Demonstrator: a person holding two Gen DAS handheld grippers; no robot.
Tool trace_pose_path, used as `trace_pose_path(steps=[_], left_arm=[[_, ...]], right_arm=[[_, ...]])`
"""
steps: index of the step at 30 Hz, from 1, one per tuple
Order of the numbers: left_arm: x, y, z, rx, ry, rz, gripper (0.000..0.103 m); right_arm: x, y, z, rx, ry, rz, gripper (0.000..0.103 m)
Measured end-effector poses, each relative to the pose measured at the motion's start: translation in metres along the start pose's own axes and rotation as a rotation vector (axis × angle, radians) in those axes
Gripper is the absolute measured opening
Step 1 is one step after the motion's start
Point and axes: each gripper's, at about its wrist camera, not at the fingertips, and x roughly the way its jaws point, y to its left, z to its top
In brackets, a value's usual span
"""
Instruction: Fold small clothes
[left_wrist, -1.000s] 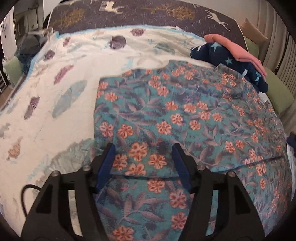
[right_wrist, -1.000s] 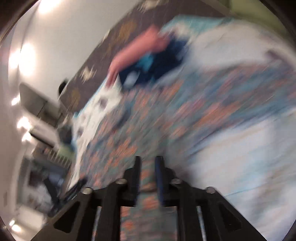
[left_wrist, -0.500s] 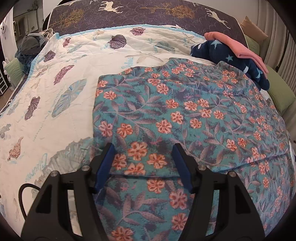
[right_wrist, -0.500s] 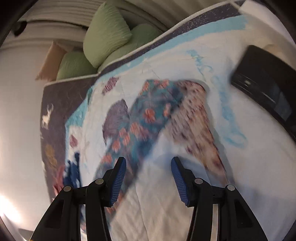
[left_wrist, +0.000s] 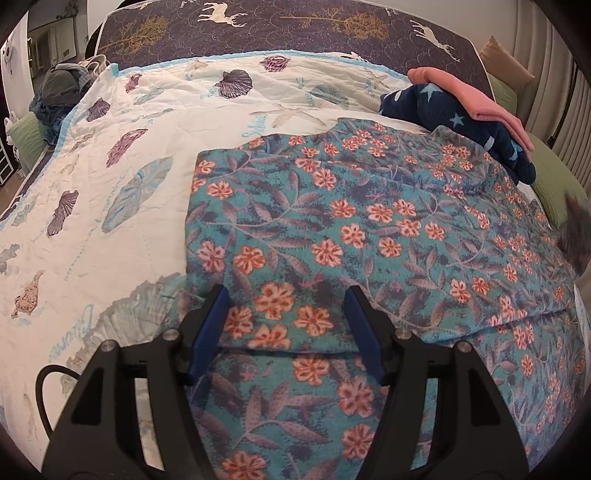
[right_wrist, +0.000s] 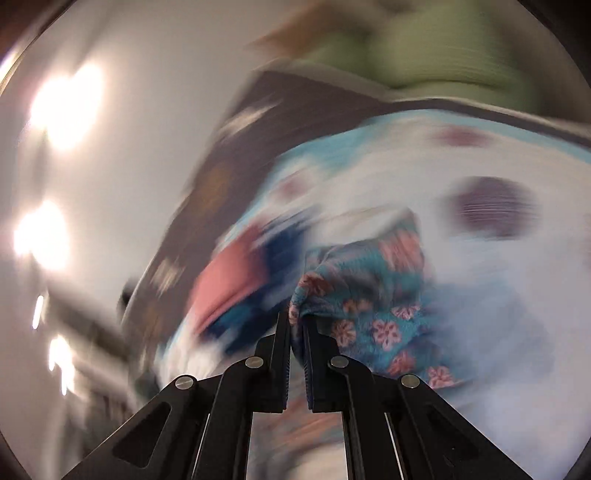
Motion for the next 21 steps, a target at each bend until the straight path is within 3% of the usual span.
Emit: trace_pose_path(steps=[2,5,7,10,12,17,21], left_arm=[[-0.001,0.001,0.0,-0.007,-0.003,-0.009,0.066],[-0.002,0.003,0.0,-0.016,-0.004,-0.023,0.066],[-0.003,0.005,0.0,-0.026,-0.007,-0.039,0.066],[-0.012,0.011,0.0,-0.048,-0.018,-0.094,0.066],[-0.02,0.016,-0.001,-0.068,-0.028,-0.15,0.066],[-0.041,0.01,0.005,-0.116,-0.033,-0.347,0.066],[-0.041,-0.014,0.009,-0.1,0.028,-0.47,0.071]], right_arm=[[0.028,0.059,-0.031,-0.149,0.091,0.078,0.006],[0.08,0.133,-0.107,-0.346,0.291,0.171,0.008],[0.114,0.16,-0.165,-0.445,0.453,0.15,0.008],[0.138,0.163,-0.212,-0.512,0.559,0.082,0.015],[0.135,0.157,-0.224,-0.518,0.57,0.072,0.017],[0.118,0.141,-0.225,-0.47,0.569,0.16,0.024],[0.111,0.141,-0.238,-0.495,0.566,0.183,0.035]])
